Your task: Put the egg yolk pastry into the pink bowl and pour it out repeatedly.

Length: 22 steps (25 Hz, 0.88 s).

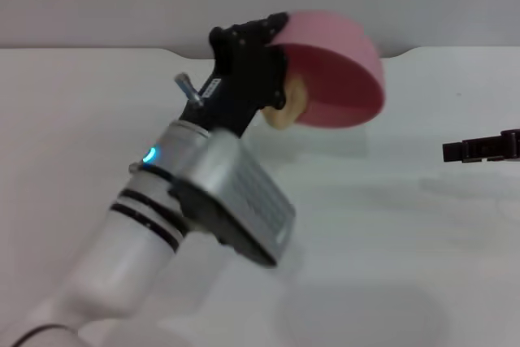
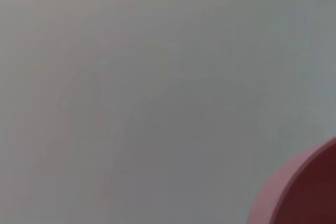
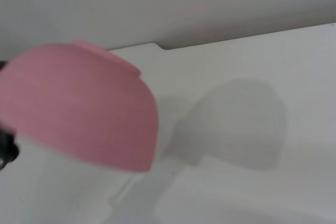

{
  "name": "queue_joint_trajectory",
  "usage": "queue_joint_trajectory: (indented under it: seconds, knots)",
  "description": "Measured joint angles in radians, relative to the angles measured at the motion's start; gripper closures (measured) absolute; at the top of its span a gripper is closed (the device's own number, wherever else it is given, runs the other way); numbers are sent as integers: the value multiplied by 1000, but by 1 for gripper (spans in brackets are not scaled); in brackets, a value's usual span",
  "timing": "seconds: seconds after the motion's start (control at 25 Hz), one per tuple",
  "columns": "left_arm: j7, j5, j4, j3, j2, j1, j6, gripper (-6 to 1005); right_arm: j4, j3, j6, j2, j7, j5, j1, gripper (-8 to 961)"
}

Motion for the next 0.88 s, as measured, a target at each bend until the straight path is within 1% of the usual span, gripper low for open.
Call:
queue_joint_trajectory:
  seconds: [0.08,0.16,0.36,0.56,0.68,0.76,0.88]
  knots:
    - [6,35,-52,44,-1,-24,-94,1000,1,3,0,0,0,0,0,485]
    - [13,73,-82,58,-3,-33,-128,1001,1,3,0,-1,-1,0,0,485]
    - [84,182,-153,68,-9,-56,-141,1001,1,3,6,-1,-1,0,-1,485]
    - [81,183,-167,65,-10,-62,-144,1001,6,2,12,-1,-3,2,-1,485]
    - [26,110,-135,47,-9,-63,-138,1001,6,-2,14,-1,-4,6,0,485]
    - [-7,14,-70,7,-6,-57,-93,1001,7,-7,18,-1,-5,7,1,485]
    - [-18,-156,68,-140,2,-30,115,1001,13,-12,22,-1,-6,8,6,485]
